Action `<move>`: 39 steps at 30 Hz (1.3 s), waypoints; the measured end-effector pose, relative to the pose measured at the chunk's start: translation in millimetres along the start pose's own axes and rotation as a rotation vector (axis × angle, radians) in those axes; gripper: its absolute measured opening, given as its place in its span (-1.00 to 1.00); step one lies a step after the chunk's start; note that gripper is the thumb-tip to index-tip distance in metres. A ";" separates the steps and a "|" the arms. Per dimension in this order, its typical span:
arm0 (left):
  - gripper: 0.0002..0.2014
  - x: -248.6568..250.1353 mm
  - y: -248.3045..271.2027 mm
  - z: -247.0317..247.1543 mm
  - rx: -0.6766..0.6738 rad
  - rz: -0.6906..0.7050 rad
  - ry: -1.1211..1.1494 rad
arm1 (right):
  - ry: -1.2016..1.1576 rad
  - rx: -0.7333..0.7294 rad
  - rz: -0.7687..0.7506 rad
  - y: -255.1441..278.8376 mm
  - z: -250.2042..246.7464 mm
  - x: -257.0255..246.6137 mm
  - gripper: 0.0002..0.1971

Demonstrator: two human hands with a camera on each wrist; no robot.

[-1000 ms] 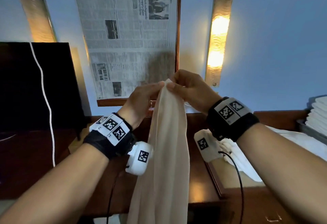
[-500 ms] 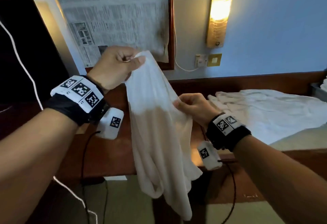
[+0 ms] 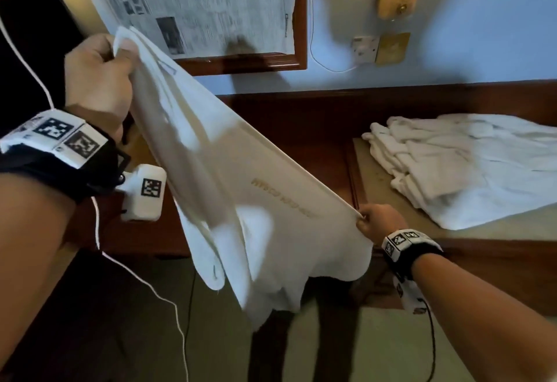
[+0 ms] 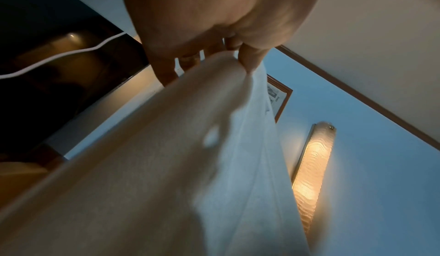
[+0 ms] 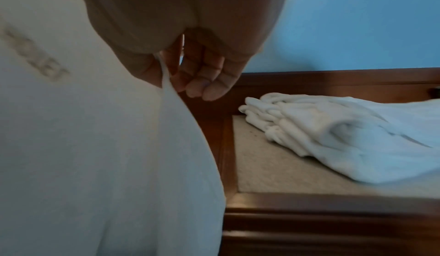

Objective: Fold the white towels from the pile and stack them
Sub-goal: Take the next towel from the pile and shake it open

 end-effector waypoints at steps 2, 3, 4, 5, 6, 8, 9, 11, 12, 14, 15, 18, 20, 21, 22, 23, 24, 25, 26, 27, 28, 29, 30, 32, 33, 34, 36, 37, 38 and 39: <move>-0.70 -4.6 -4.2 5.9 0.056 -0.014 0.014 | 0.093 -0.062 0.112 -4.7 1.5 15.1 -0.82; -0.69 -8.4 -9.0 6.7 0.083 -0.010 0.017 | 0.130 -0.085 0.180 -6.5 2.5 24.7 -0.80; -0.65 -14.0 -15.9 5.0 0.107 0.016 0.009 | 0.165 -0.099 0.242 -6.7 2.2 35.0 -0.79; -0.63 -15.9 -20.6 3.9 0.116 0.050 -0.017 | 0.206 -0.108 0.288 -6.8 1.8 45.0 -0.79; -0.65 -13.1 -21.7 3.6 0.082 0.075 -0.059 | 0.252 -0.120 0.316 -5.3 -0.8 51.8 -0.80; -0.68 3.9 -14.1 11.9 -0.035 0.083 -0.049 | 0.316 -0.152 0.316 -4.6 -9.7 49.2 -0.81; -0.67 11.0 -9.8 17.2 -0.107 0.125 -0.040 | 0.316 -0.148 0.294 -5.9 -16.4 36.6 -0.81; -0.67 26.6 3.1 28.8 -0.262 0.216 -0.054 | 0.219 -0.073 0.173 -9.7 -33.0 -10.0 -0.83; -0.68 32.6 11.4 34.6 -0.337 0.255 -0.078 | 0.102 0.005 0.046 -11.4 -41.7 -40.4 -0.85; -0.72 34.5 22.2 48.9 -0.472 0.295 -0.115 | -0.244 0.177 -0.285 -2.9 -63.4 -108.9 -0.89; -0.73 35.9 29.1 55.2 -0.529 0.311 -0.123 | -0.416 0.228 -0.421 4.8 -75.8 -139.9 -0.90; -0.77 30.3 43.9 63.8 -0.678 0.366 -0.069 | -0.827 0.172 -0.575 28.2 -113.8 -212.0 -0.86; -0.80 24.9 49.4 63.8 -0.726 0.377 -0.045 | -0.985 0.153 -0.585 35.2 -128.3 -234.9 -0.79; -0.80 22.2 50.1 61.7 -0.731 0.383 -0.035 | -1.037 0.167 -0.572 37.6 -132.6 -240.6 -0.81; -0.80 20.2 49.3 58.3 -0.719 0.399 -0.043 | -1.079 0.176 -0.554 39.8 -134.5 -244.6 -0.81; -0.81 18.8 47.7 53.8 -0.697 0.424 -0.048 | -1.107 0.171 -0.540 41.9 -134.3 -247.4 -0.81; -0.82 17.4 45.5 49.5 -0.670 0.449 -0.051 | -1.114 0.149 -0.530 44.9 -132.6 -250.6 -0.83; -0.81 16.1 43.2 44.7 -0.641 0.460 -0.049 | -1.105 0.109 -0.514 46.6 -127.4 -252.5 -0.85; -0.78 13.9 40.2 39.3 -0.613 0.446 -0.040 | -1.084 0.059 -0.486 49.4 -120.5 -253.4 -0.85; -0.75 10.8 36.2 33.4 -0.580 0.422 -0.020 | -1.067 0.005 -0.447 50.8 -108.6 -250.8 -0.84; -0.73 5.6 30.2 27.3 -0.548 0.392 -0.001 | -1.028 -0.039 -0.408 52.8 -94.8 -245.4 -0.84; -0.72 -0.2 23.4 20.5 -0.515 0.367 0.006 | -0.949 -0.062 -0.372 53.5 -77.4 -234.6 -0.83; -0.72 -7.2 17.3 12.2 -0.493 0.350 -0.002 | -0.836 -0.071 -0.336 54.5 -59.4 -220.7 -0.80; -0.72 -21.0 8.7 -4.9 -0.456 0.354 -0.048 | -0.607 -0.088 -0.234 53.5 -23.7 -183.3 -0.74; -0.73 -27.7 5.2 -14.3 -0.439 0.356 -0.079 | -0.508 -0.104 -0.161 53.4 -9.1 -164.2 -0.74; -0.74 -36.1 2.8 -22.9 -0.432 0.334 -0.091 | -0.415 -0.120 -0.086 56.7 2.8 -146.4 -0.75; -0.77 -59.1 -10.9 -38.2 -0.404 0.304 -0.094 | -0.274 -0.158 0.051 65.1 24.3 -114.4 -0.76; -0.79 -71.0 -18.4 -44.2 -0.390 0.280 -0.125 | -0.228 -0.182 0.117 68.8 36.0 -98.4 -0.75; -0.78 -82.3 -27.0 -48.8 -0.356 0.231 -0.126 | -0.200 -0.202 0.191 73.8 45.2 -84.5 -0.75; -0.75 -90.1 -33.8 -52.1 -0.329 0.178 -0.122 | -0.182 -0.210 0.266 78.5 53.7 -71.8 -0.75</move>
Point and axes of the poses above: each hand's wrist, its own y-axis away from the middle knuckle, its own z-axis out of the palm, x = y × z, the point moved 1 cm from there along -y, towards the middle knuckle, and after that the axes turned 3 degrees about z, right-handed, at the moved point
